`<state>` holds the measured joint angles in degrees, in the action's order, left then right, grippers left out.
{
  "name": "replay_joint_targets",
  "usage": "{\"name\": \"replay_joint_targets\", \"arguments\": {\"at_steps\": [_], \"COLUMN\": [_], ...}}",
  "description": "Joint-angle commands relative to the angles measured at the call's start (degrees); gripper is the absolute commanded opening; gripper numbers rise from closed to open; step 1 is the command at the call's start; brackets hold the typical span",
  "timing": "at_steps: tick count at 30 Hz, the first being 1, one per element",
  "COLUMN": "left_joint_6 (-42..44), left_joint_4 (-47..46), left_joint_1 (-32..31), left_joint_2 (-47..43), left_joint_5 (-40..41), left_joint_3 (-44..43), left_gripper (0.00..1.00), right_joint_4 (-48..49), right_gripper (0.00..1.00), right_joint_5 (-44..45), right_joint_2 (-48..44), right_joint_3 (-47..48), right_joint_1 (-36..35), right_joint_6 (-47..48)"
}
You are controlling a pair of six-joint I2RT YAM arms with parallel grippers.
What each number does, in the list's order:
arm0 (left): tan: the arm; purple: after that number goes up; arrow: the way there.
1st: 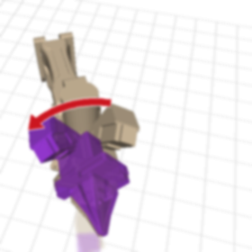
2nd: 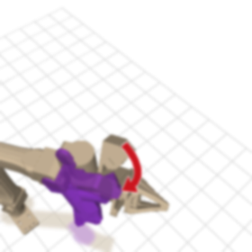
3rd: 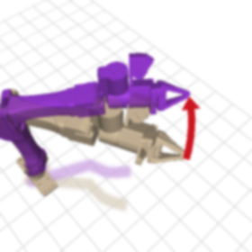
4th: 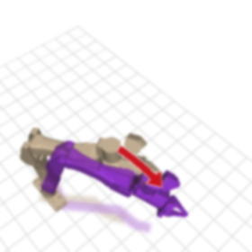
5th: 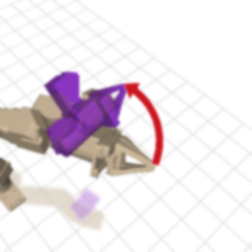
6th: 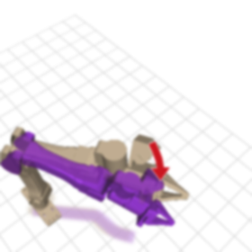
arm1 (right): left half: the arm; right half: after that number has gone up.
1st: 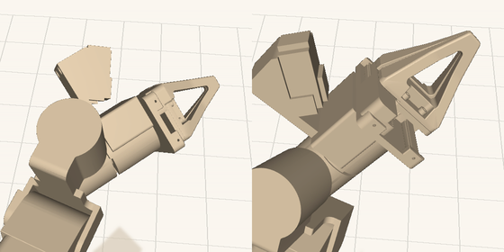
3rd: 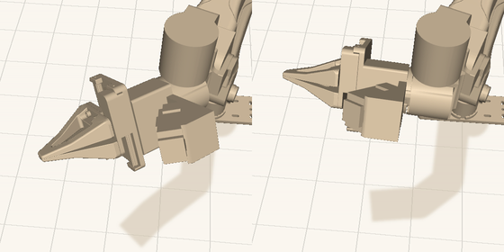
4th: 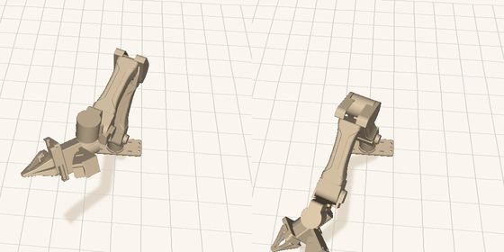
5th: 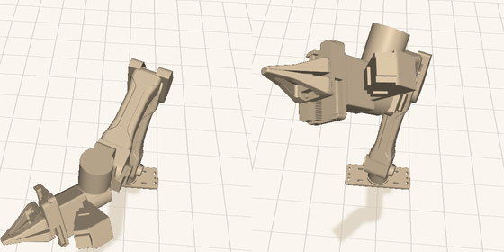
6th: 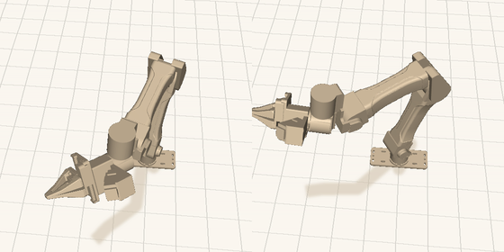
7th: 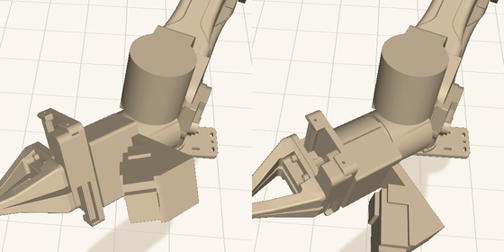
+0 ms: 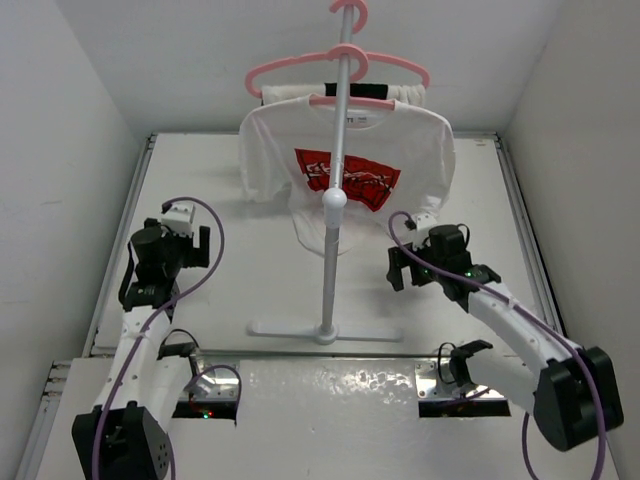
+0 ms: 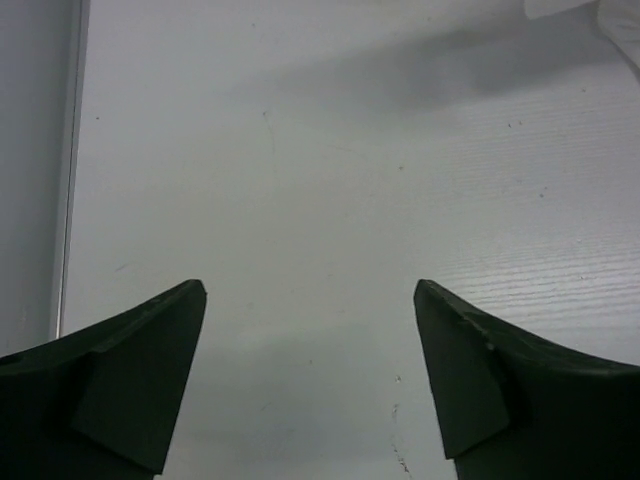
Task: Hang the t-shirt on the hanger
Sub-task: Reset both arms
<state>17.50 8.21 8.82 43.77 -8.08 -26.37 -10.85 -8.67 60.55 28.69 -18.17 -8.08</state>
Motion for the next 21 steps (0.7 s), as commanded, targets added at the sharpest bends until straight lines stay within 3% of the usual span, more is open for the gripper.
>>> {"name": "replay_joint_targets", "arguments": {"at_steps": [1, 2, 3, 8, 12, 21], "left_joint_6": [-0.9, -1.9, -2.5, -5.8, -5.8, -4.6], "left_joint_4": [-0.7, -0.9, -1.1, -2.2, -1.6, -2.0], "left_joint_1": [-1.3, -1.7, -2.1, -3.3, -4.2, -7.1], "left_joint_2": [-1.8, -2.0, -2.1, -1.7, -1.3, -2.5], "left_joint_5": [4.9, 6.4, 10.1, 23.1, 29.3, 34.5], "left_joint_3": [0.0, 0.0, 0.0, -0.3, -0.5, 1.2], "left_gripper": [0.85, 0.99, 1.0, 1.0, 1.0, 1.0], "right_joint_4": [-8.5, -11.0, -12.9, -19.6, -20.6, -21.8], "right_gripper": [0.99, 0.99, 0.99, 0.99, 0.99, 0.99], "right_joint_5": [15.7, 20.3, 27.1, 37.7, 40.0, 39.3], "right_joint_2": [-6.8, -8.1, -9.4, -18.3, -22.5, -25.9], "right_joint_3": [-1.5, -1.7, -2.6, -6.1, -8.8, -10.1], "right_joint_1": [0.3, 0.9, 1.2, 2.4, 2.4, 2.4], "right_joint_6": [-9.6, -10.9, -12.8, -17.6, -21.4, -23.4]}}
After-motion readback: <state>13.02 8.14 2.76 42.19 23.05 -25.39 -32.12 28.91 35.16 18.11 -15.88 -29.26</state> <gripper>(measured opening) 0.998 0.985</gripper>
